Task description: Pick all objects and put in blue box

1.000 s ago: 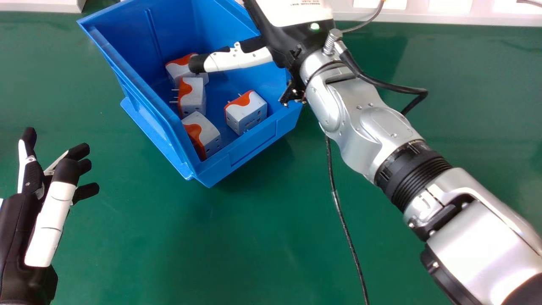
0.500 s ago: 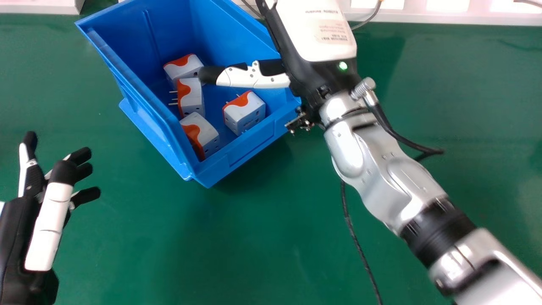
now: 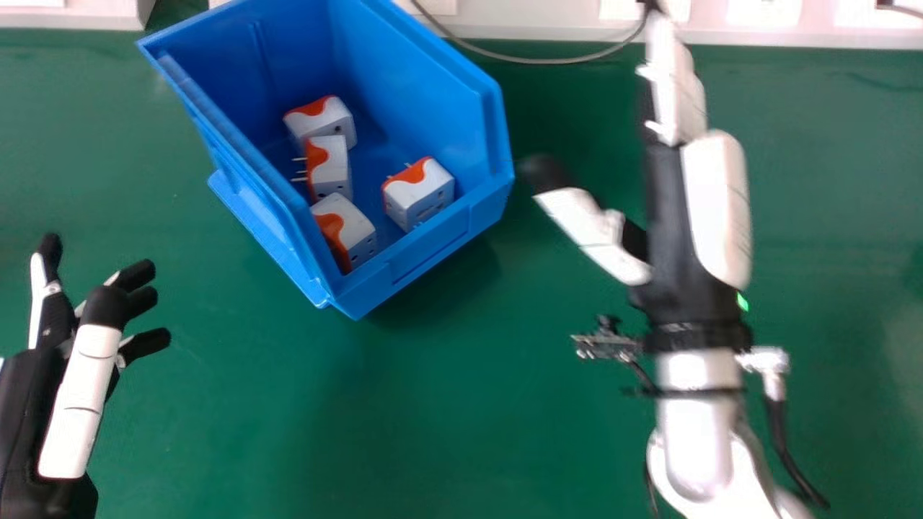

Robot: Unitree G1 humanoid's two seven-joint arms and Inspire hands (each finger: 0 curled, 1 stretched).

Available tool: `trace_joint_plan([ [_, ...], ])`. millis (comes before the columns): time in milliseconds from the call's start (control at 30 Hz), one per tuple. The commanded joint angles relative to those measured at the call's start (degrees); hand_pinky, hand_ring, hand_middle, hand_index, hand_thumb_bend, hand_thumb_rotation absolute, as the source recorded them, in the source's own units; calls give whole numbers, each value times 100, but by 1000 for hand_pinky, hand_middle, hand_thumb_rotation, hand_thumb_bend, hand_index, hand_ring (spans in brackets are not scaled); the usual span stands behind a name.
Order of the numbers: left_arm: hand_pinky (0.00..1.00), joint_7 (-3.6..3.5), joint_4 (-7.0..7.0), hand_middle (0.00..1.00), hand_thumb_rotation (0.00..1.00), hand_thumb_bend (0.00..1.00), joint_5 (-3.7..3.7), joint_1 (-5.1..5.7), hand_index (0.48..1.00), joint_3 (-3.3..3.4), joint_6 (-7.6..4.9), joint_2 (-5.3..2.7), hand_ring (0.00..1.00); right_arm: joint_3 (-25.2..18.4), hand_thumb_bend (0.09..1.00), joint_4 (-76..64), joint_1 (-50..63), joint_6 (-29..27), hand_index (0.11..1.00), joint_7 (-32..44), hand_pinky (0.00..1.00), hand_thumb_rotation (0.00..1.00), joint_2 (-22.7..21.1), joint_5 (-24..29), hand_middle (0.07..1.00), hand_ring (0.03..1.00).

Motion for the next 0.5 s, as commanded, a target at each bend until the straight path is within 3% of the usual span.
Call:
trace_joint_plan([
  [0, 780, 21, -6, 871, 894, 904, 28, -105, 942, -10, -150, 40, 864, -303, 456, -432, 205, 95, 1000, 599, 1000, 1000, -104, 602, 1000, 1000],
  [167, 788, 42, 190, 871, 889, 899, 80, -380, 942, -25, -128, 71, 866, -762, 427, -782, 372, 722, 1000, 1751, 1000, 1000, -77, 1794, 1000, 1000],
  [267, 799, 55, 306, 875, 883, 893, 118, -532, 944, -36, -124, 81, 871, -961, 422, -1022, 400, 1141, 1000, 2138, 1000, 1000, -35, 2208, 1000, 1000],
  [400, 815, 106, 579, 878, 886, 892, 235, -795, 949, -130, -204, 60, 876, -1243, 405, -1612, 524, 1862, 1000, 2603, 1000, 1000, -107, 2675, 1000, 1000],
  [467, 822, 117, 637, 879, 887, 891, 248, -836, 949, -157, -244, 52, 878, -1328, 402, -1770, 532, 2097, 1000, 2709, 1000, 1000, -151, 2727, 1000, 1000],
])
